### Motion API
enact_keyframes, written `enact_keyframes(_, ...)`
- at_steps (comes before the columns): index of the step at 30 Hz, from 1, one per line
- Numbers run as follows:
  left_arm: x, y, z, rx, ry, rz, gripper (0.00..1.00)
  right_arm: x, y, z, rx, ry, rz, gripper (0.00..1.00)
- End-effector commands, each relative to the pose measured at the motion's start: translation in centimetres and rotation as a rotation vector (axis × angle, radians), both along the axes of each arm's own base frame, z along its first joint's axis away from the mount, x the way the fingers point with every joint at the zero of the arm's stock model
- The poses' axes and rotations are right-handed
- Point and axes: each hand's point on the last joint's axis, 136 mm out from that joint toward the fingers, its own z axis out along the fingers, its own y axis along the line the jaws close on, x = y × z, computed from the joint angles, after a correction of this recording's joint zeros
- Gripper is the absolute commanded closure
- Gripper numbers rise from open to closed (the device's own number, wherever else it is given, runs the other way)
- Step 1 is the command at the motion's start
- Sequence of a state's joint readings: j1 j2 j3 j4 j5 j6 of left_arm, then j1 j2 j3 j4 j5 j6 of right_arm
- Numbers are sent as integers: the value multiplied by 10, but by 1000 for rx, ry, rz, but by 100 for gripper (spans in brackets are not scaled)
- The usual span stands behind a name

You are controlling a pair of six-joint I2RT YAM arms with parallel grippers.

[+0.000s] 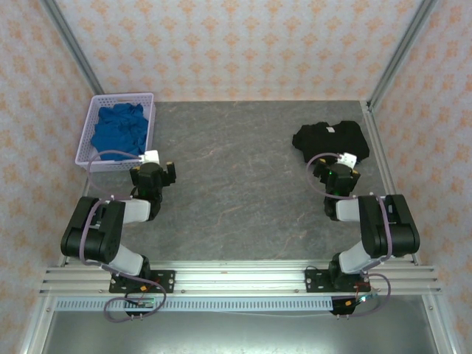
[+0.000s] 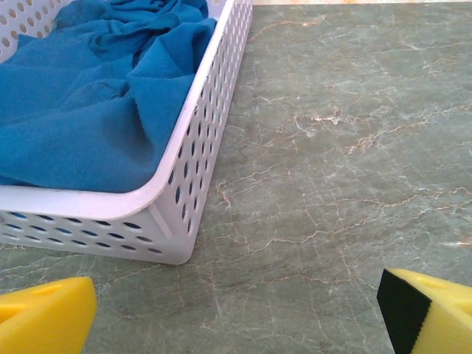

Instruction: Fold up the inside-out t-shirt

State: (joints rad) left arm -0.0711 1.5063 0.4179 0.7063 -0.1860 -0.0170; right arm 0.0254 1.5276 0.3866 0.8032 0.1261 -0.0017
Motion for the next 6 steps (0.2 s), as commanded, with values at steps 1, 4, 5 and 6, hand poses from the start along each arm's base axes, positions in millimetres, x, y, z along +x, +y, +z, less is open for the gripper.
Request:
enact_keyframes(1,6,1,15,9,-54,-6,0,5,4,10,-4,-36,32,1)
enact_keyframes(4,6,1,15,9,-54,-6,0,9,13,7,-12,-11,79,1)
enact_keyframes(5,6,1,15,9,-55,-6,0,9,13,8,-12,-17,83,1)
enact_keyframes(6,6,1,15,9,-54,-6,0,9,14,8,-13,-17,88,1)
